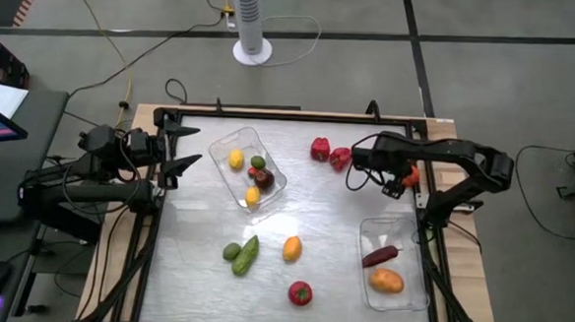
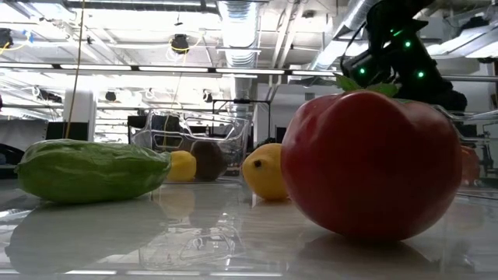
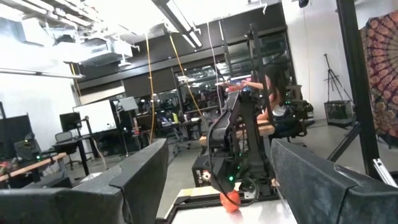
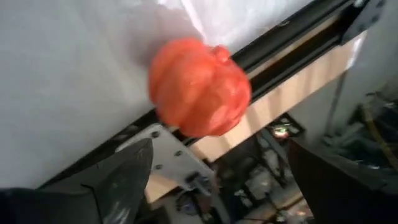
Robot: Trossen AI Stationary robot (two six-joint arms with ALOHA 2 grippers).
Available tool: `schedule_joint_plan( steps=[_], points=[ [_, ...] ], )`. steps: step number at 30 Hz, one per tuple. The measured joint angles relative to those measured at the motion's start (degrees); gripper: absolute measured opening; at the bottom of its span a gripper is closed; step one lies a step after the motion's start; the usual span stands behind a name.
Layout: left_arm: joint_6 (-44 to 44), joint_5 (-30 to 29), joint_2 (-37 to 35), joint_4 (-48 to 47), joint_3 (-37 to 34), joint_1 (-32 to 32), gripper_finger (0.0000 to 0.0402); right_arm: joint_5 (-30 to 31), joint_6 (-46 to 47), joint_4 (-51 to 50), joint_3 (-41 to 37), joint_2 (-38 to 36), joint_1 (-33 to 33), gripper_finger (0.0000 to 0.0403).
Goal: Sort produce into baskets
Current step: Put the orange pumpkin into the bottom transparent bin
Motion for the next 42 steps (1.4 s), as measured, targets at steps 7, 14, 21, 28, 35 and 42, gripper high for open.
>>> schedule_joint_plan(
  steps=[7, 14, 21, 28, 35, 42],
  points=[
    [0.0, 0.0, 0.0, 0.0, 0.0, 0.0, 0.027, 2.7, -2.9, 2.4, -1.5, 1.7, -1.0, 0.0399],
    [0.1, 0.0, 0.0, -0.2, 0.0, 0.0, 0.027, 4.3, -7.5, 2.3, -3.1, 8.8, -2.2, 0.04],
    [0.1, 0.0, 0.0, -0.5, 0.0, 0.0, 0.027, 5.9, -12.9, 3.4, -3.1, 17.1, -2.7, 0.0392],
    [0.1, 0.0, 0.0, -0.7, 0.0, 0.0, 0.027, 8.0, -13.7, 5.8, -3.0, 19.6, -5.5, 0.0358],
    [0.1, 0.0, 0.0, -0.7, 0.0, 0.0, 0.027, 7.6, -12.5, 6.1, -2.8, 17.9, -6.0, 0.0296],
    [0.2, -1.1, 0.0, -0.7, 0.0, 0.0, 0.027, 6.7, -6.7, 1.4, 2.7, 13.6, -1.8, 0.0282]
  ],
)
